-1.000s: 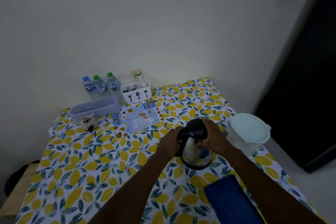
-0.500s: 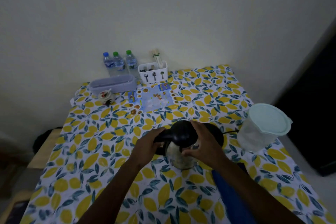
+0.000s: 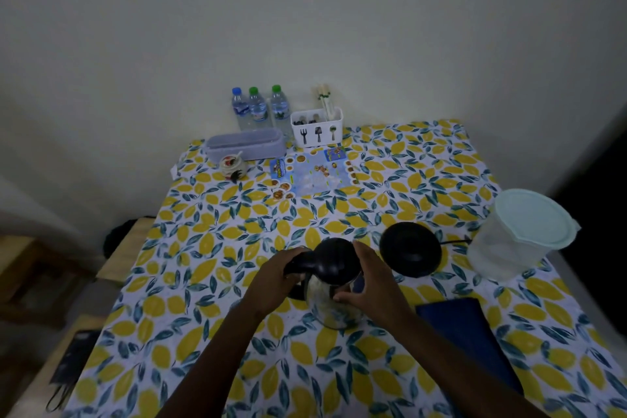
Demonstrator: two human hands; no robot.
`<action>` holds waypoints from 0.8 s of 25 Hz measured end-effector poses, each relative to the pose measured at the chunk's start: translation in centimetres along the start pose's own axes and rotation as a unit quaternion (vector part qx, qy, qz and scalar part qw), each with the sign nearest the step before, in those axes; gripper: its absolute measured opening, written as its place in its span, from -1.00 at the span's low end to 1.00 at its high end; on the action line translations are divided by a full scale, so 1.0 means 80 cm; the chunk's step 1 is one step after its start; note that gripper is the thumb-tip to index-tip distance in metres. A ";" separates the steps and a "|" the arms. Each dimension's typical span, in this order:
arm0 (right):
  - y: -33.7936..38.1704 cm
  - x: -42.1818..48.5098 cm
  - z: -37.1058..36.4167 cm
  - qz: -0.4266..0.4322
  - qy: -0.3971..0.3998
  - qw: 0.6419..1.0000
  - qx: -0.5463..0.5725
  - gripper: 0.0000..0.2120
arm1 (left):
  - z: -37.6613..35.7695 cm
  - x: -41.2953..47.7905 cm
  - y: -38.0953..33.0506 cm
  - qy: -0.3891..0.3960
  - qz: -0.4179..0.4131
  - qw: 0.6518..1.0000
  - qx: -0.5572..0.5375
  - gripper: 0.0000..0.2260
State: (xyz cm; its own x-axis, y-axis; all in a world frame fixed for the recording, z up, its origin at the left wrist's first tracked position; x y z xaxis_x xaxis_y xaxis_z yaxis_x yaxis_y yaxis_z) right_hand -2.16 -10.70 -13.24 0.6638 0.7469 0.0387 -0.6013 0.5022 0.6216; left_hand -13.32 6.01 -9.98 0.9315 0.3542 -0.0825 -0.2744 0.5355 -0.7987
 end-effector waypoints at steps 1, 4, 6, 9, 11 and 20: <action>-0.002 0.000 -0.002 0.005 0.002 1.000 -0.031 0.10 | -0.004 0.000 -0.003 -0.001 0.003 1.000 0.006 -0.65; -0.013 -0.006 -0.006 -0.002 -0.006 0.993 -0.116 0.14 | -0.024 0.005 -0.025 -0.017 0.005 0.998 0.052 -0.59; -0.023 -0.012 -0.010 -0.011 0.007 0.990 -0.138 0.15 | -0.037 0.012 -0.041 -0.031 0.015 0.994 0.100 -0.48; -0.029 -0.015 -0.012 -0.012 0.010 0.987 -0.158 0.13 | -0.048 0.020 -0.051 -0.059 0.045 0.983 0.169 -0.31; -0.030 -0.015 -0.012 -0.009 0.009 0.988 -0.155 0.11 | -0.048 0.019 -0.057 -0.091 0.042 0.980 0.174 -0.36; -0.008 -0.022 -0.011 0.030 -0.014 0.987 -0.159 0.04 | -0.003 -0.023 -0.052 -0.179 0.049 0.956 -0.225 -0.67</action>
State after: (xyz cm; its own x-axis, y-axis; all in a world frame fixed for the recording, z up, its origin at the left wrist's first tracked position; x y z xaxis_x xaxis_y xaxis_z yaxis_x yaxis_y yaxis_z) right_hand -3.36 -11.96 -14.36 0.6325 0.7690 0.0931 -0.7461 0.5725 0.3399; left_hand -13.81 2.93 -6.64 0.7427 0.6692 -0.0242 -0.1493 0.1303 -0.9802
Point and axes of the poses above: each hand's wrist, its own x-axis towards the middle knuckle, its own z-axis out of the back of the hand, y = z × x, the point moved 6 cm from there along x, towards the middle knuckle, and after that the axes turned 4 degrees about -x, right-handed, at the moved point
